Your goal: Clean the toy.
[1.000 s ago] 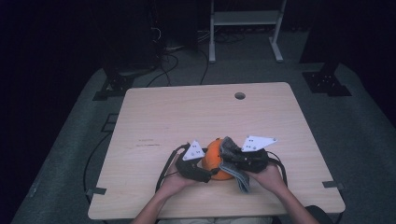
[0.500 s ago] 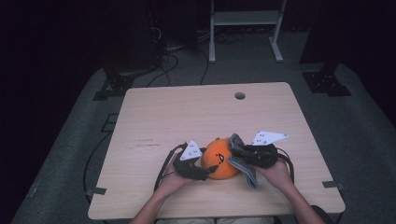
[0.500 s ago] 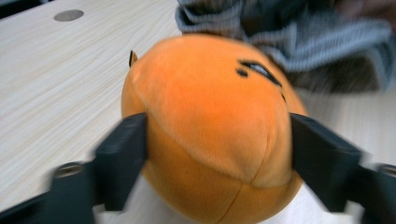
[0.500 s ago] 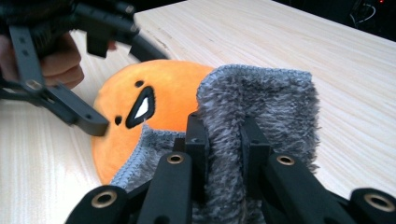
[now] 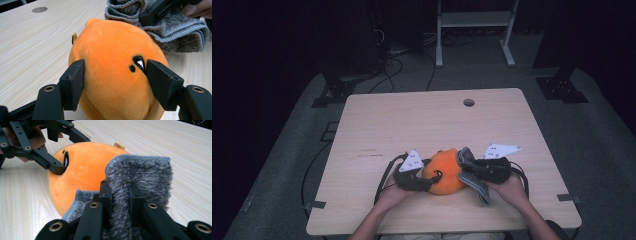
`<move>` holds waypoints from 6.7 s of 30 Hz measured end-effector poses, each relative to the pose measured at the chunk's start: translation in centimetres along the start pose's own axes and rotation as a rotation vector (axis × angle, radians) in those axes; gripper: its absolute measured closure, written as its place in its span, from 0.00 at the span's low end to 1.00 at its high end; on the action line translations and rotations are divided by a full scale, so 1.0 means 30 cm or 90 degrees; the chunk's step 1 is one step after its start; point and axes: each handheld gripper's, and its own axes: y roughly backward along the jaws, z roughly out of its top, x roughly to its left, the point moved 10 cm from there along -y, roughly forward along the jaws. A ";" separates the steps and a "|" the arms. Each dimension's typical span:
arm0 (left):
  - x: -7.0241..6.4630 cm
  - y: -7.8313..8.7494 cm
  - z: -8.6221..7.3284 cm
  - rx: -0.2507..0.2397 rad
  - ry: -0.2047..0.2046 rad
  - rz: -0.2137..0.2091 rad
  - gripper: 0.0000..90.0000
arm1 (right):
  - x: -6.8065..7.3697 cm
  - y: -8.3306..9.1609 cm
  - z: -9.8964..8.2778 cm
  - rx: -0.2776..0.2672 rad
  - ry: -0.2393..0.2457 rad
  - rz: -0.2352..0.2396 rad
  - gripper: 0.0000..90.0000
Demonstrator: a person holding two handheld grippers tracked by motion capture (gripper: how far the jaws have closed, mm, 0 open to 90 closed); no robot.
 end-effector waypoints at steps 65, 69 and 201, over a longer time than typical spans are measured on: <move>-0.023 -0.028 0.040 0.001 -0.002 0.021 0.35 | 0.050 -0.008 0.076 -0.053 -0.003 0.024 0.86; -0.028 -0.034 0.041 0.008 -0.049 0.041 0.34 | 0.046 -0.008 0.089 -0.061 0.001 0.019 0.86; -0.059 -0.054 0.050 0.027 -0.023 0.005 0.19 | 0.068 -0.018 0.074 -0.043 0.041 -0.007 0.85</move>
